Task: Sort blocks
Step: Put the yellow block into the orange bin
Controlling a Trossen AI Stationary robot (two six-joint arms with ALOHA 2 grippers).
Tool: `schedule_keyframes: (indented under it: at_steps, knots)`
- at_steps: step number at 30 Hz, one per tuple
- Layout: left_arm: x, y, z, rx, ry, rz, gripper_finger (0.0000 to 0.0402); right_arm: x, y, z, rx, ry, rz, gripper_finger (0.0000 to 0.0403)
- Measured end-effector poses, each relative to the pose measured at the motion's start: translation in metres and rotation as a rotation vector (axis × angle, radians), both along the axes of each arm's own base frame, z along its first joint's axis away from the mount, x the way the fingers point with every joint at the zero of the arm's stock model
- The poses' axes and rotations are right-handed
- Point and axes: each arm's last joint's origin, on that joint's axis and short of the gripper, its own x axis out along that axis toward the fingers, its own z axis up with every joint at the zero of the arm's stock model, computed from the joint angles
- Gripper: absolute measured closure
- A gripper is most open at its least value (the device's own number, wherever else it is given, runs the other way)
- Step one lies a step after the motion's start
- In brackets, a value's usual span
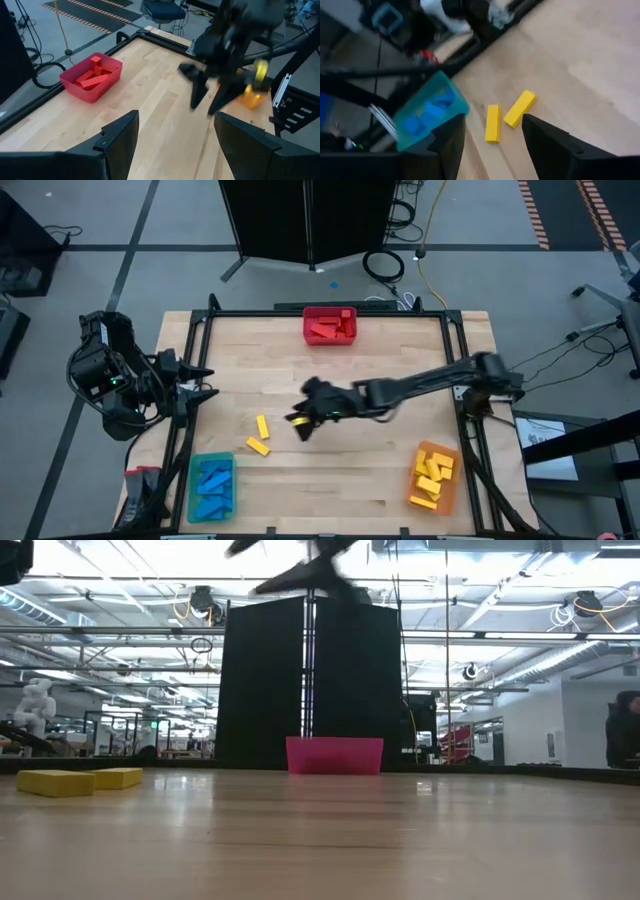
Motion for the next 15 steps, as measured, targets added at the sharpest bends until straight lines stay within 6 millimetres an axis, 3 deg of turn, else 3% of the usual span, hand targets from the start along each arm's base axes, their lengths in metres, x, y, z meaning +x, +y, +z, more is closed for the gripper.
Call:
schedule_keyframes:
  at_steps: [3, 9, 15]
  knots:
    - [0.0, 0.0, 0.0, -0.001, -0.001, 0.0, 0.0137, 0.033, -0.006, -0.02, -0.014, 0.059, 0.073, 0.0221]
    - [0.0, 0.0, 0.0, 0.001, -0.005, 0.004, 0.0137, 0.093, -0.004, -0.037, -0.112, 0.16, 0.219, 0.0241]
    - [0.0, 0.0, 0.0, -0.011, -0.01, 0.008, 0.0137, 0.119, -0.003, -0.057, -0.18, 0.327, 0.267, 0.0248]
